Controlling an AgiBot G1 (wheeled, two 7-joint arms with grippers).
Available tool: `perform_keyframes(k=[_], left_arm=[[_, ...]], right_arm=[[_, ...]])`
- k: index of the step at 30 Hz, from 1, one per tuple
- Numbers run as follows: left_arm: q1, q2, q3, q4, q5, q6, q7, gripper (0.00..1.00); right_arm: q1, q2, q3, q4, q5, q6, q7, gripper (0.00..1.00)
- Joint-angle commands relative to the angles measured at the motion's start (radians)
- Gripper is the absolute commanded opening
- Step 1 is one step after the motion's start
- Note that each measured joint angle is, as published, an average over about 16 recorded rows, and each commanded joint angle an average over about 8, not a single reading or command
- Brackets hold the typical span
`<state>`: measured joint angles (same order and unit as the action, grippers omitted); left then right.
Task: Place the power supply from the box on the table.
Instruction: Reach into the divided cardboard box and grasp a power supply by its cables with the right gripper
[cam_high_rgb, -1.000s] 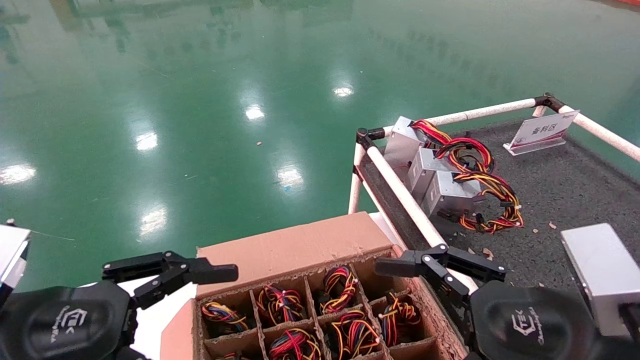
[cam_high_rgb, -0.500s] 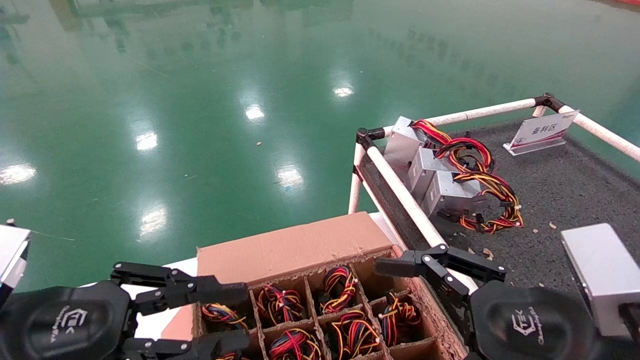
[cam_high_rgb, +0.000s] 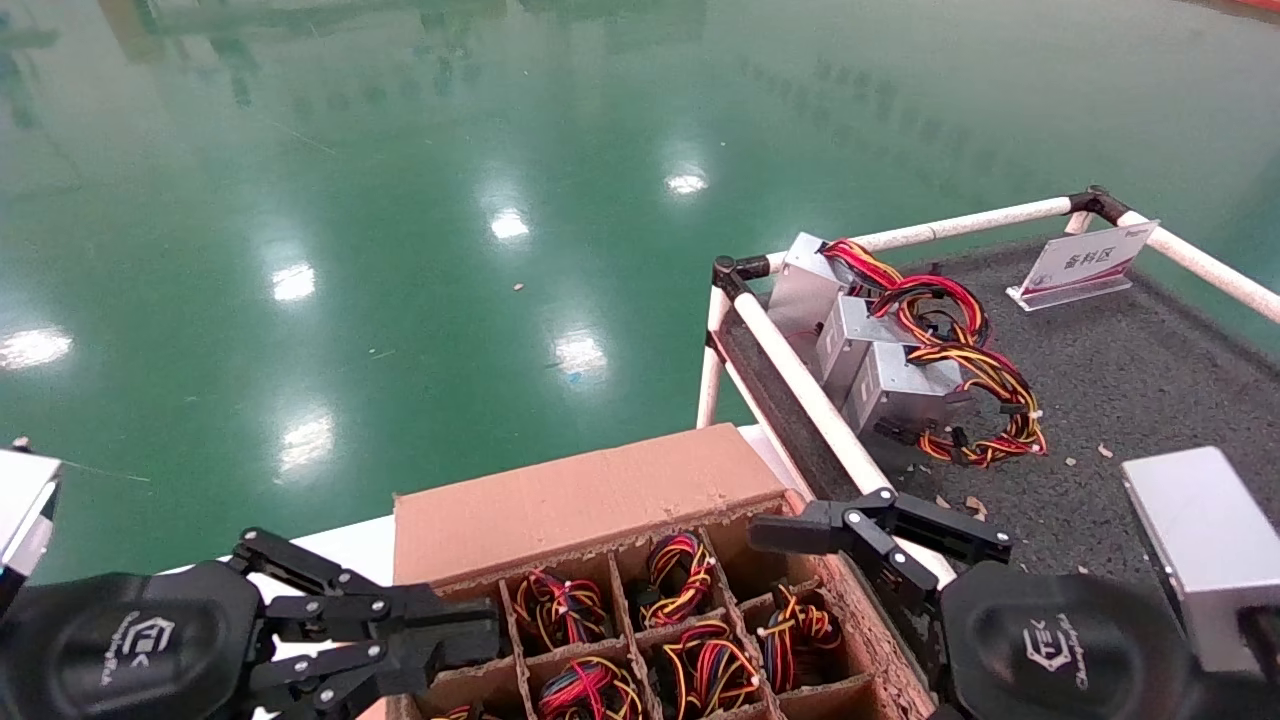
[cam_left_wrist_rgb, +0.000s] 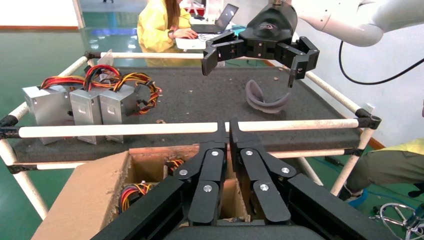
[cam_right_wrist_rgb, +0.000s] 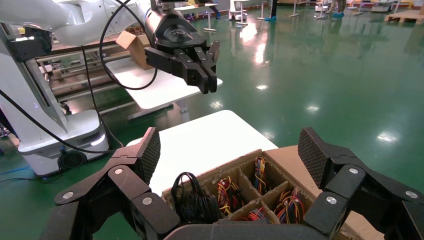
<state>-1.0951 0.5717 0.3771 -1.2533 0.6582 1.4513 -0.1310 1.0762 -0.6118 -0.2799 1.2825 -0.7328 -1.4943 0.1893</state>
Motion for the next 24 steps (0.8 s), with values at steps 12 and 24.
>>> perform_keyframes(k=[12,24], left_arm=[[0.0,0.0,0.0,0.0,0.0,0.0,0.0,1.0],[0.0,0.0,0.0,0.0,0.0,0.0,0.0,1.0]], right_arm=[[-0.004,0.0,-0.003,-0.004,-0.009,0.006,-0.001,1.0],[-0.082,0.013,-0.038,-0.059,-0.142,0.109,-0.034,1.0]])
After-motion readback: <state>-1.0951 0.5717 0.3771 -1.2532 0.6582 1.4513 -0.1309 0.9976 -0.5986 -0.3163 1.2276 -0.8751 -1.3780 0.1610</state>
